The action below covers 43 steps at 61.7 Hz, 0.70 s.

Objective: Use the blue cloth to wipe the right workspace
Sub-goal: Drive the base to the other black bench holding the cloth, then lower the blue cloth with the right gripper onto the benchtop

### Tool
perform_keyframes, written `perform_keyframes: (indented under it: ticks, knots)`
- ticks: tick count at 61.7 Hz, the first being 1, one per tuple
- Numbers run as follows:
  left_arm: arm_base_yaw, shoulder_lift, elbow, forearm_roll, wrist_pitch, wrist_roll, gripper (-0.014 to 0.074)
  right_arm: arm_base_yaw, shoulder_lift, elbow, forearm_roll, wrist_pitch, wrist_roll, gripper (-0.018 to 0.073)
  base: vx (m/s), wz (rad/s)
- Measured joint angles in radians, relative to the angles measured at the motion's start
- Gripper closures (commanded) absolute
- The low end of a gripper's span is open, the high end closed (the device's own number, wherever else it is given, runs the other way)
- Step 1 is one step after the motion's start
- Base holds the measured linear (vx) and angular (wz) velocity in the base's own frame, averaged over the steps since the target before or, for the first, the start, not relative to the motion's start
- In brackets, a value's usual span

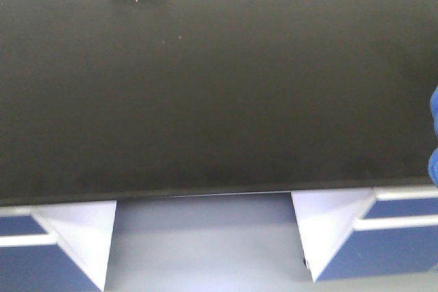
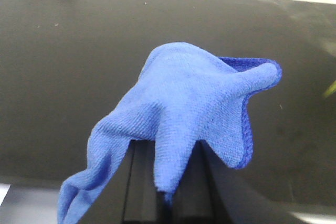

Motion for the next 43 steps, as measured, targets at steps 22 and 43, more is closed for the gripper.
perform_keyframes:
  ticks: [22, 43]
  knots:
    - [0.000, 0.000, 0.000, 0.000, 0.000, 0.000, 0.0602, 0.000, 0.000, 0.000, 0.000, 0.000, 0.000, 0.0564, 0.28, 0.10]
    - [0.000, 0.000, 0.000, 0.000, 0.000, 0.000, 0.0602, 0.000, 0.000, 0.000, 0.000, 0.000, 0.000, 0.0564, 0.11, -0.03]
